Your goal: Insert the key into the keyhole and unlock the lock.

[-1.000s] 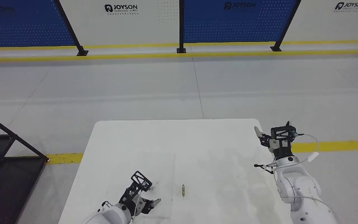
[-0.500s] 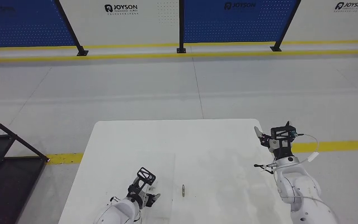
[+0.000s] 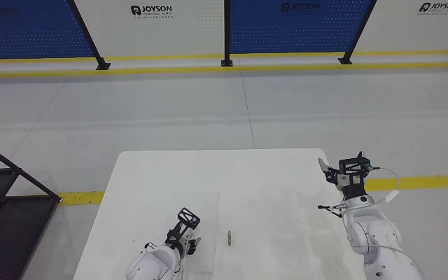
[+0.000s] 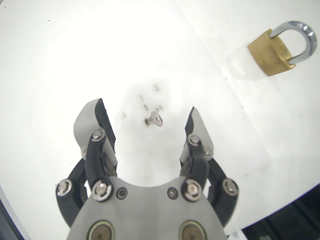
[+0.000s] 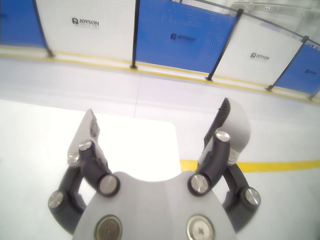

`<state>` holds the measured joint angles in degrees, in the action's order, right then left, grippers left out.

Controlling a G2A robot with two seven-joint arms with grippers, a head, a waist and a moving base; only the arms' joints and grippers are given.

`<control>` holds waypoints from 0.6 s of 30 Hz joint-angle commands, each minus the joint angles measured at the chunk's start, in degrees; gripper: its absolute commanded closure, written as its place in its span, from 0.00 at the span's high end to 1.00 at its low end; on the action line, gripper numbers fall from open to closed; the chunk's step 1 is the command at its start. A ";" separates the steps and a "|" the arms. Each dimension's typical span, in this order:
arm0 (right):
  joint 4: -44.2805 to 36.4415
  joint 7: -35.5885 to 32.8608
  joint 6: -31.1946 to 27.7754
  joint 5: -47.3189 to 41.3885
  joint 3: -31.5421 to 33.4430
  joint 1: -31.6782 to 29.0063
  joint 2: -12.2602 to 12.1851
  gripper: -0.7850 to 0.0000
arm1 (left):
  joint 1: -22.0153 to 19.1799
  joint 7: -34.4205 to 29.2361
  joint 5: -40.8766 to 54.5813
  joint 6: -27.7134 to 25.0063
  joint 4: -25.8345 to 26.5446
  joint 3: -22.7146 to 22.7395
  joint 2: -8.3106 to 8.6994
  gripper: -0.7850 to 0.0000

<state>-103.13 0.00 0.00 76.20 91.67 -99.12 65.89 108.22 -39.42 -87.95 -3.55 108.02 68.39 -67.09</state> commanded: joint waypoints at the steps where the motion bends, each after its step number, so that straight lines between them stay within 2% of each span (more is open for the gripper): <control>1: 0.00 0.00 0.00 0.00 0.00 0.00 0.00 1.00 | -0.12 -0.03 -0.25 0.02 -0.30 -0.36 -0.03 0.64; 2: 0.00 0.00 0.00 0.00 0.00 0.00 0.00 1.00 | -0.20 -0.01 -0.53 0.09 -0.43 -0.47 -0.03 0.62; 3: 0.00 0.00 0.00 0.00 0.00 0.00 0.00 1.00 | -0.25 0.01 -0.78 0.17 -0.55 -0.59 -0.04 0.51; 4: 0.00 0.00 0.00 0.00 0.00 0.00 0.00 1.00 | -0.27 0.00 -0.73 0.32 -0.62 -0.69 -0.06 0.48; 8: 0.00 0.00 0.00 0.00 0.00 0.00 0.00 1.00 | -0.43 0.28 -0.53 0.44 -0.70 -0.96 -0.10 0.47; 18: 0.00 0.00 0.00 0.00 0.00 0.00 0.00 1.00 | -0.46 0.75 -0.69 0.24 -0.64 -0.95 -0.04 0.33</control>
<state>-103.13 0.00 0.00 76.20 91.67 -99.12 65.89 107.75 -38.63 -88.71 -3.21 107.34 67.40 -67.15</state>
